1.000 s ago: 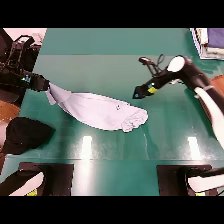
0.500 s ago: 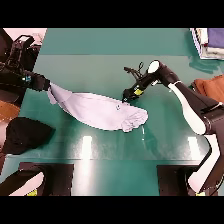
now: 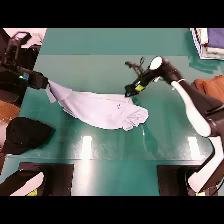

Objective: Fold the shirts.

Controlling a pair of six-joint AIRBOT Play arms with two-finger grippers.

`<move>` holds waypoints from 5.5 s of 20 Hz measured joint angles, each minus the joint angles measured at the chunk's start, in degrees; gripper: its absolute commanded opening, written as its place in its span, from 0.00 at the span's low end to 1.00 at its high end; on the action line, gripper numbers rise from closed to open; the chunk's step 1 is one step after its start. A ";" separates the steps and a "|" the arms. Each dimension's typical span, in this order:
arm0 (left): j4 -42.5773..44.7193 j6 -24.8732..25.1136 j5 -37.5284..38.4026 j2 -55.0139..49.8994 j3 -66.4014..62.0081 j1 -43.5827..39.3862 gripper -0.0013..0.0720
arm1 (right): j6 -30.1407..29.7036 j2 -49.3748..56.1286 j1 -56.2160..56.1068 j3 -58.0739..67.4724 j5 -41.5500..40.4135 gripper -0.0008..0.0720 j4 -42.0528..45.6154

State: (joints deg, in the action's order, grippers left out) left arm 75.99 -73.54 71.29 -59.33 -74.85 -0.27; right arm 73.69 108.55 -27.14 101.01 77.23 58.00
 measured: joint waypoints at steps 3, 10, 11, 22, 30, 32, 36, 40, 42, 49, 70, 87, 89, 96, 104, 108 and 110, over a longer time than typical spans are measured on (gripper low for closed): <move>0.00 0.00 0.39 1.92 -6.97 0.00 0.05 | 0.90 -9.49 3.61 0.04 -1.44 0.03 3.87; -7.61 0.00 1.95 5.49 -26.14 -0.02 0.05 | 1.84 -34.01 12.70 0.04 -9.64 0.03 7.34; -9.53 0.00 2.47 5.66 -28.37 -0.02 0.05 | 1.86 -36.83 13.70 0.04 -10.73 0.03 7.50; -23.30 -1.01 7.72 6.16 -35.56 -0.02 0.05 | 2.21 -57.42 26.40 0.07 -13.66 0.02 7.93; -23.63 0.59 6.29 -3.56 -6.84 -0.02 0.05 | 6.69 -38.95 26.80 -0.07 5.81 0.03 7.43; -23.61 2.10 2.29 -10.01 -3.13 -0.02 0.05 | 7.02 -31.67 25.53 -0.13 7.76 0.03 7.63; -24.04 4.52 -9.73 -21.99 -0.79 -0.02 0.05 | 7.19 -18.25 23.58 -0.13 2.71 0.03 7.91; -25.09 6.43 -19.47 -29.22 -1.73 -0.02 0.48 | 7.26 -10.51 22.82 -0.11 -6.47 0.45 7.56; -25.07 6.84 -21.66 -30.71 -2.49 0.28 0.84 | 7.26 -8.83 22.88 -0.11 -9.33 0.57 7.78; -25.11 5.75 -8.09 -28.63 -5.99 7.32 0.84 | 5.38 -13.22 26.71 -2.25 -4.61 0.40 7.54; -29.70 12.13 -9.81 -17.57 32.87 1.70 0.07 | -1.73 -39.39 27.85 -33.88 0.90 0.40 -4.11; -28.48 10.43 -3.10 -10.10 19.08 0.33 0.05 | -2.75 -28.48 41.40 -47.41 -6.58 0.62 -7.98; -28.46 10.12 -3.13 -9.88 18.78 0.31 0.05 | -3.08 -25.14 40.11 -45.70 -7.39 0.60 -9.01; -26.93 7.98 -2.91 -9.55 17.68 0.33 0.05 | -3.41 -20.44 35.76 -39.98 -9.03 0.03 -9.68; -23.08 3.32 -1.22 -1.73 -3.13 6.34 0.05 | -3.32 -35.89 37.92 -21.97 -6.86 0.03 -9.99; -23.21 2.71 -1.88 3.52 -17.46 7.72 0.05 | -3.17 -45.46 38.47 -11.10 -10.10 0.03 -10.01; -23.47 2.47 -2.05 5.64 -23.50 7.98 0.05 | -3.15 -49.70 38.60 -6.27 -11.21 0.03 -9.90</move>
State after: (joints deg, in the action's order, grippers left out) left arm 52.51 -71.07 69.23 -53.69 -98.35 7.70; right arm 70.54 58.85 11.46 94.74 66.02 48.10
